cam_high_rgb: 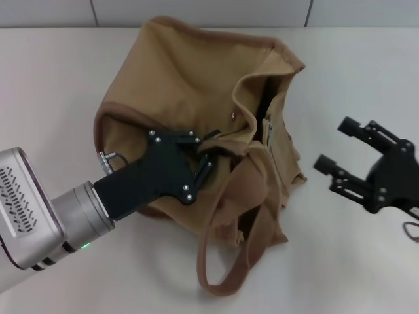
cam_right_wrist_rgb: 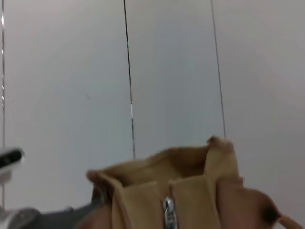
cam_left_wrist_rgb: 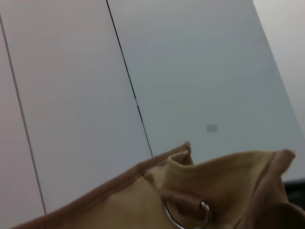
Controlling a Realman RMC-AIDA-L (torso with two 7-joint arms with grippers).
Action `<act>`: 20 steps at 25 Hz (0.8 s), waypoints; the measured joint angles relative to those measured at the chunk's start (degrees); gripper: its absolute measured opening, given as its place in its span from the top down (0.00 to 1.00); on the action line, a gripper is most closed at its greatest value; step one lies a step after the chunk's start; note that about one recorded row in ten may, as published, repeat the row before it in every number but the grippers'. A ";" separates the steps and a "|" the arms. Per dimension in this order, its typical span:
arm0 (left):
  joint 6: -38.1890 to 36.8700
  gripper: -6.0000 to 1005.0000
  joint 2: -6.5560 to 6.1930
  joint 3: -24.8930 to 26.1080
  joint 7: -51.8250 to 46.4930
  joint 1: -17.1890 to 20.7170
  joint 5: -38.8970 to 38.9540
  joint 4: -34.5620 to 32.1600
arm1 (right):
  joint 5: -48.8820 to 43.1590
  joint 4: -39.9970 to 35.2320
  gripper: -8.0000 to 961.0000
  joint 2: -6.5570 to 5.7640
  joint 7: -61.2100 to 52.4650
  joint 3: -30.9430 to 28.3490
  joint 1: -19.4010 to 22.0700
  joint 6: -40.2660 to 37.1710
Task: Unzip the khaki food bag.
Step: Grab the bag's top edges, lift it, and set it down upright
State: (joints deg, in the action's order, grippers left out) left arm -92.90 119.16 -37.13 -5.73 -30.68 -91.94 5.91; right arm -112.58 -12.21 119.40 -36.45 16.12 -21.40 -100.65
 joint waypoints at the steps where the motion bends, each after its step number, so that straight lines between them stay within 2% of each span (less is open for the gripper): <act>1: 0.00 0.94 0.00 0.00 0.00 0.00 0.00 0.00 | 0.07 1.56 0.23 0.05 2.25 -0.15 -0.27 1.06; 7: -2.64 0.94 0.02 0.31 0.06 -0.07 0.07 0.05 | 0.16 8.03 0.23 0.16 9.95 -0.42 -2.08 4.47; 12: -2.62 0.94 0.02 0.35 0.12 -0.20 0.06 0.17 | 0.20 11.31 0.44 0.20 11.85 -0.39 -4.04 6.00; 18: -2.60 0.94 0.02 0.35 0.14 -0.23 0.21 0.74 | 0.49 13.32 0.53 0.31 12.79 -0.92 -5.97 7.60; 20: -2.59 0.94 0.01 0.35 0.15 -0.31 0.15 0.80 | 0.75 13.73 0.53 0.34 13.14 -1.53 -6.35 8.46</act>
State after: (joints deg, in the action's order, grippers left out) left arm -95.49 119.17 -36.78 -5.58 -30.99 -91.79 6.70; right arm -111.82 1.52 119.75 -23.31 14.59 -27.75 -92.19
